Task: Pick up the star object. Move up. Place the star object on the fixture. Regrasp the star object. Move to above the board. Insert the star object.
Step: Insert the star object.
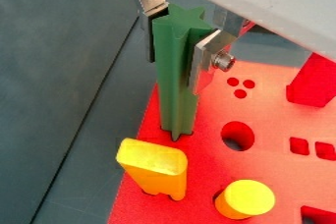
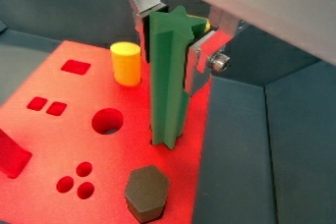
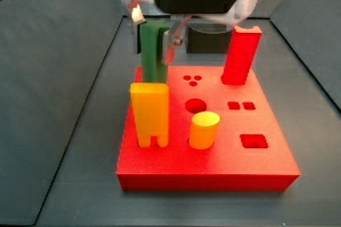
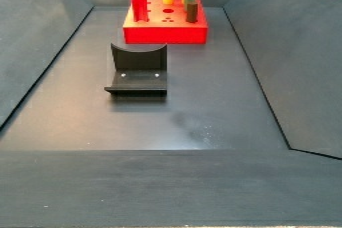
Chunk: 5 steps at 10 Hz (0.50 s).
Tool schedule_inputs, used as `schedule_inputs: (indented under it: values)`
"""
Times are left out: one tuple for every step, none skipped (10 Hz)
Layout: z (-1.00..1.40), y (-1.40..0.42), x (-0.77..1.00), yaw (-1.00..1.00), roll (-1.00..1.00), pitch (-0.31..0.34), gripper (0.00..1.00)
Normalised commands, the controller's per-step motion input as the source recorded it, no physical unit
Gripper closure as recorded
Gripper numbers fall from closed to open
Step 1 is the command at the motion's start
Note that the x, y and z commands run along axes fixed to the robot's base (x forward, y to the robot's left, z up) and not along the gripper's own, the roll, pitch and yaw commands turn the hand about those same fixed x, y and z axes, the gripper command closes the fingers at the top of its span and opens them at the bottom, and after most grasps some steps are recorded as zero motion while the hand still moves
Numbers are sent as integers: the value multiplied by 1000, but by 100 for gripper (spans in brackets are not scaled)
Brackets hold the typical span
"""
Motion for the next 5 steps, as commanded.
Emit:
schedule_inputs:
  values:
    - [-840, -40, -51, -97, 37, -93, 100]
    - [-803, 0, -163, -34, 63, -154, 100]
    - [-374, 0, -60, 0, -137, -249, 100]
    - [-254, 0, 0, 0, -113, -193, 100]
    - [0, 0, 0, 0, 0, 0, 100]
